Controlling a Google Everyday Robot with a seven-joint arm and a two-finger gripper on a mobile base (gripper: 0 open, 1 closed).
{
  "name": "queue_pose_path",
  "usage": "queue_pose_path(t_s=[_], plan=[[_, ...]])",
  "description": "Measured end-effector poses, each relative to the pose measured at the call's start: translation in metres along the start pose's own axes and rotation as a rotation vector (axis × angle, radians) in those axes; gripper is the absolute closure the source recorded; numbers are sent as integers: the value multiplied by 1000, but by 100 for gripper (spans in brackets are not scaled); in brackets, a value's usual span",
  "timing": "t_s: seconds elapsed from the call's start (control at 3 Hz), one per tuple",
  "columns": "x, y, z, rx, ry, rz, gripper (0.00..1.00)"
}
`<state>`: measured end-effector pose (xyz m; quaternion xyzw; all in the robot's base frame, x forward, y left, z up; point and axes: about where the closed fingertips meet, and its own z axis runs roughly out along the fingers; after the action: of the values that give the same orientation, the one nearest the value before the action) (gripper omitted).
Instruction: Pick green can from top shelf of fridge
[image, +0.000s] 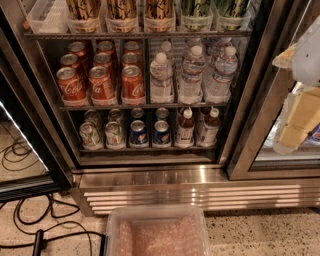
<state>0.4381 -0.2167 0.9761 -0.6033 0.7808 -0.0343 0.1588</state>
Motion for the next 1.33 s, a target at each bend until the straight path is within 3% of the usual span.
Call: queue_pose_path(t_s=[0.33, 0.67, 1.0, 1.33], plan=[[0, 0, 0, 0, 0, 0, 0], [-7, -7, 5, 26, -51, 33, 0], [-17, -21, 9, 84, -179, 139, 0], [-38, -43, 0, 152, -304, 197, 0]])
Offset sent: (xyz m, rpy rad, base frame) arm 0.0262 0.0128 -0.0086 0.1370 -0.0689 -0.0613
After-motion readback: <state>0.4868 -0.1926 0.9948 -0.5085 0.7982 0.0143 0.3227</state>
